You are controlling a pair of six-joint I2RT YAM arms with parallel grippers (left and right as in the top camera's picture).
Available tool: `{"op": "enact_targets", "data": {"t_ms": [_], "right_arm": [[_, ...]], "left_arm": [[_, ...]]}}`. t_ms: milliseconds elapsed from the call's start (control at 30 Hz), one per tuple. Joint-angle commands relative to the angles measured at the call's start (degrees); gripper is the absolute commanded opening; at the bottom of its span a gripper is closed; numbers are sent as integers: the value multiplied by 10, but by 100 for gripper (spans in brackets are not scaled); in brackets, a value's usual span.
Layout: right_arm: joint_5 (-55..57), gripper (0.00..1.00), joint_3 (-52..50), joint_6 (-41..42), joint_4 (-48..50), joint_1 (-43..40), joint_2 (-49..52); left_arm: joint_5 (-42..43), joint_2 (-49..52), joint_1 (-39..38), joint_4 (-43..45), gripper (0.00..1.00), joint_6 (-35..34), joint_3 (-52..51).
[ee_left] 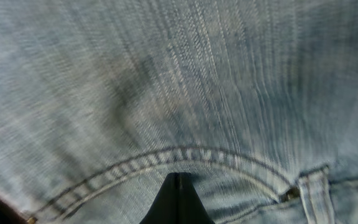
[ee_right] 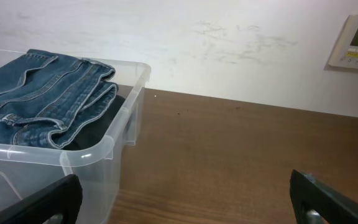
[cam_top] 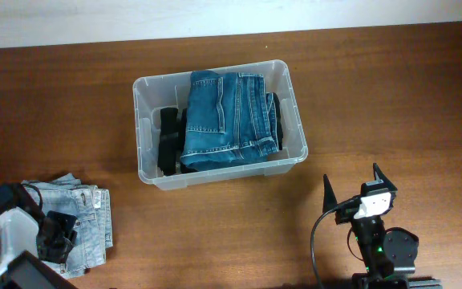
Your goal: Pack container
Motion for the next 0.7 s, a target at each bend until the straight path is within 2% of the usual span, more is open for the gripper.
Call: {"op": "enact_targets", "data": {"t_ms": [0, 300, 500, 667], "right_arm": [[-7, 99, -5, 0, 0, -4, -4], [-7, 98, -5, 0, 0, -4, -4], [-7, 98, -5, 0, 0, -4, -4], [-7, 99, -5, 0, 0, -4, -4]], "left_arm": [[18, 24, 3, 15, 1, -8, -4], [79, 43, 2, 106, 1, -8, -4], [153, 43, -24, 207, 1, -8, -4], [180, 43, -68, 297, 1, -8, -4]]}}
